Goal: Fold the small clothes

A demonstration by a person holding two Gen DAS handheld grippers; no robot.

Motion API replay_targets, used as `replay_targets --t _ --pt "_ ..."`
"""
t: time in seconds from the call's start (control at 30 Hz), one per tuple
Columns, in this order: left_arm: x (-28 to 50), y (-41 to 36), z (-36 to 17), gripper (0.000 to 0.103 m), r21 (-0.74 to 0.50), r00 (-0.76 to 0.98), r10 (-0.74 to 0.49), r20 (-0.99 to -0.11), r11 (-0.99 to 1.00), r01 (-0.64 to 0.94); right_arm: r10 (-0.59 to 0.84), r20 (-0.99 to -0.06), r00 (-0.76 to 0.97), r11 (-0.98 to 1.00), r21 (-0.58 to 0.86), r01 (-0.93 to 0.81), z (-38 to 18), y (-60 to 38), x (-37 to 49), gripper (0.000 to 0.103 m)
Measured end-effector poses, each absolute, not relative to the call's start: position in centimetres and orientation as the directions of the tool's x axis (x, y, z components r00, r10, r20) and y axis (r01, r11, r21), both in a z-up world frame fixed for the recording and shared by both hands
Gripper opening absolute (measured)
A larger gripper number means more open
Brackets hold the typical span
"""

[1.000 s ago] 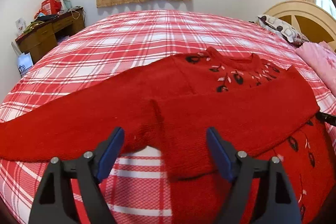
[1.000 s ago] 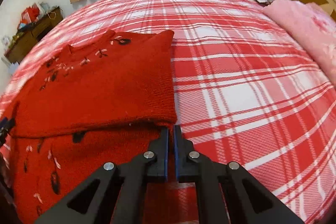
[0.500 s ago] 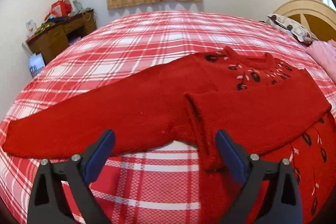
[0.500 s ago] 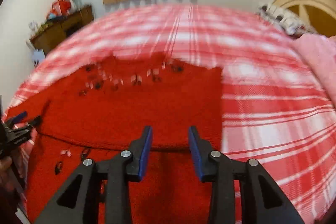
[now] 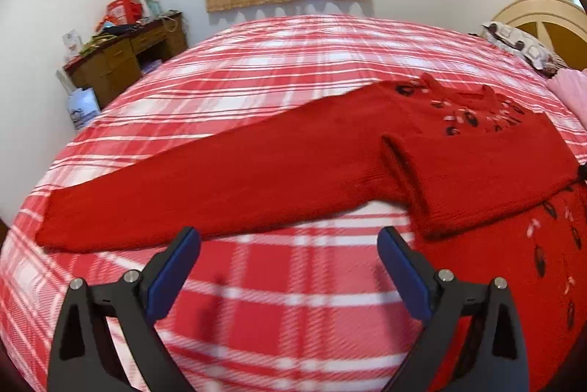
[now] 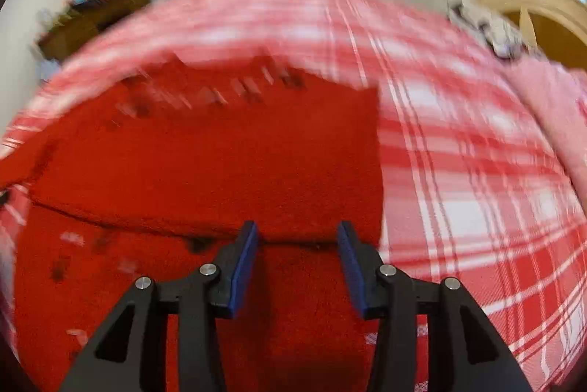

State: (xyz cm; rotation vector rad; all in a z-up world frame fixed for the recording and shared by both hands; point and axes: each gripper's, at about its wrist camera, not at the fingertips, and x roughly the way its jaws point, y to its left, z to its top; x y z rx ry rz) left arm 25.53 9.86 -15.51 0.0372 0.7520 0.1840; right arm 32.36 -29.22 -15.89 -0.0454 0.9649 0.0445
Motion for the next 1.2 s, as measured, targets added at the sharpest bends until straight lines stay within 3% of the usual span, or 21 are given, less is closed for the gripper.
replay_targets --t 0.23,0.5,0.73,1.03,1.2 --pt "23.7 15.6 -15.7 0.1 0.118 0.67 0.272 -0.691 0.956 -0.267 -0.013 -0.81 0.586 0.998 -0.049 -0.045 -14.7 -29.4 29.8 0.048" --pt "20.7 23.6 -15.4 0.1 0.137 0.602 0.41 -0.686 0.884 -0.446 0.084 -0.755 0.65 0.995 0.026 -0.099 -12.4 -29.1 25.3 0.059" --pt "19.5 28.1 -15.7 0.1 0.102 0.565 0.468 -0.68 0.823 -0.559 0.115 -0.749 0.652 0.991 0.037 -0.132 -12.9 -28.1 22.4 0.059" --pt "18.5 32.6 -15.6 0.097 -0.14 0.618 0.37 -0.694 0.772 -0.62 0.091 -0.736 0.67 0.989 -0.014 -0.149 -13.7 -26.9 21.2 0.06" --pt "19.5 34.6 -16.1 0.086 -0.227 0.629 0.339 -0.7 0.73 -0.645 0.093 -0.736 0.67 0.986 -0.023 -0.163 -14.0 -26.5 21.0 0.061"
